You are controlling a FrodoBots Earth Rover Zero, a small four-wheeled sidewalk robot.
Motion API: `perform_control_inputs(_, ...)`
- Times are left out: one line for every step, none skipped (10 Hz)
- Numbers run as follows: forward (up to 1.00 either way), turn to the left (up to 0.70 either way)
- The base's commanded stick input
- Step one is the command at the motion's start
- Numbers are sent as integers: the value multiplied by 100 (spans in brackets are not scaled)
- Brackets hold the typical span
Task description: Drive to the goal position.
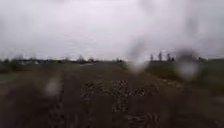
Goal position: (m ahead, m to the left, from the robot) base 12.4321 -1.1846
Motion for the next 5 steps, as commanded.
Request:
perform_control_inputs(100, 3)
perform_control_inputs(100, 0)
perform_control_inputs(100, 0)
perform_control_inputs(100, 2)
perform_control_inputs(100, 5)
